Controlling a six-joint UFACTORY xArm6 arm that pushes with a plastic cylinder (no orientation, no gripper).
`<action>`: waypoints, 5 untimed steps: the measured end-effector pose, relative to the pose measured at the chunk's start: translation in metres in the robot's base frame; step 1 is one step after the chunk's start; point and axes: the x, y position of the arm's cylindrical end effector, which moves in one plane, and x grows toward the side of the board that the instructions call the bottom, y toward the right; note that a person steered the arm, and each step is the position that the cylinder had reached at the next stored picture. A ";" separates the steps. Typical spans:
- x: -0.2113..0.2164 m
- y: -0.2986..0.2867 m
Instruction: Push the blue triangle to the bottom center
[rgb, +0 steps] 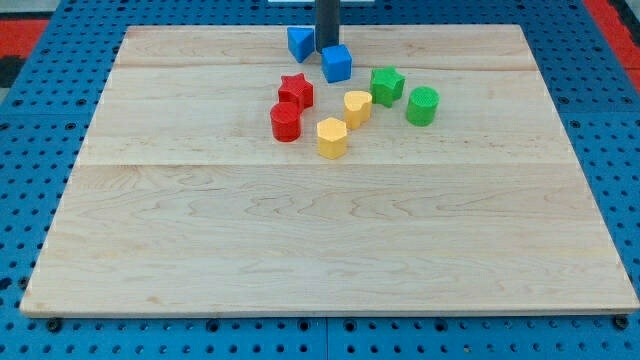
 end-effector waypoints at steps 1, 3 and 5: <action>0.013 0.000; 0.026 0.000; 0.002 -0.013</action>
